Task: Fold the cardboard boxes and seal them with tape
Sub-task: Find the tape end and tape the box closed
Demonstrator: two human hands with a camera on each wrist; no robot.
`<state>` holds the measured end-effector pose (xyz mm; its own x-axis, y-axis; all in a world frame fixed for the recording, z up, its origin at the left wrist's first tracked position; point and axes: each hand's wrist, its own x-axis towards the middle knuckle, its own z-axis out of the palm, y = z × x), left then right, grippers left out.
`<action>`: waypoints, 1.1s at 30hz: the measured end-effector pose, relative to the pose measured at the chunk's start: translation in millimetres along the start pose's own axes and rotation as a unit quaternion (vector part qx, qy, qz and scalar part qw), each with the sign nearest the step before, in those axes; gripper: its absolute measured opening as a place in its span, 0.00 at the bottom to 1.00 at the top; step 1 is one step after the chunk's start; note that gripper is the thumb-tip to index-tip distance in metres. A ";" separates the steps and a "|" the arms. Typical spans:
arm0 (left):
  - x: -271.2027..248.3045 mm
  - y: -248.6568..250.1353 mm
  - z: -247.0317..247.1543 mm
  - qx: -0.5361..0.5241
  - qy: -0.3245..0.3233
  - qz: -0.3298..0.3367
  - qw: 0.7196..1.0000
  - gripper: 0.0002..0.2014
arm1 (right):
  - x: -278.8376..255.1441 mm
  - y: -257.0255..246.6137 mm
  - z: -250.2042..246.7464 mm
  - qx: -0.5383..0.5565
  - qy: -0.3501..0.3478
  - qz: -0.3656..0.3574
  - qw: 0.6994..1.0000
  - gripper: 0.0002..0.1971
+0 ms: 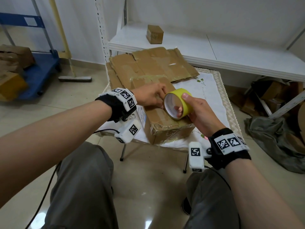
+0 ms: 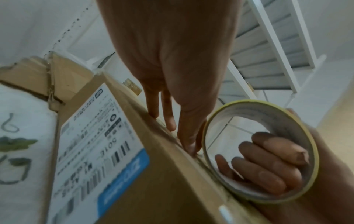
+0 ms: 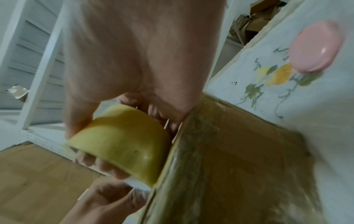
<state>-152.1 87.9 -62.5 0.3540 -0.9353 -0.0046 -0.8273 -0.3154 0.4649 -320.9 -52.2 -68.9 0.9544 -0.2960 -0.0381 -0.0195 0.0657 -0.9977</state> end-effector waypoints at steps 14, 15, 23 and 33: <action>1.3 -3.0 -1.5 -0.032 -0.040 -0.029 0.998 0.11 | -13.9 -9.1 -6.5 -0.020 -0.077 0.027 0.996 0.15; 1.1 -3.7 -1.8 -0.029 -0.038 -0.024 0.999 0.11 | -14.4 -9.6 -9.5 -0.016 -0.074 0.025 0.997 0.13; -2.4 -2.5 -2.1 -0.064 -0.024 -0.010 0.998 0.09 | -29.3 -17.4 -14.4 0.033 -0.059 0.023 0.997 0.15; -6.8 12.2 -1.9 -0.087 -0.031 -0.023 0.995 0.13 | -33.5 -7.7 -3.0 -0.018 -0.023 0.015 0.999 0.22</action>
<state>-163.8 90.7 -55.2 0.3569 -0.9306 -0.0815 -0.7207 -0.3298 0.6097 -353.6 -45.6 -60.0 0.9658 -0.2506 -0.0663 -0.0581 0.0398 -0.9975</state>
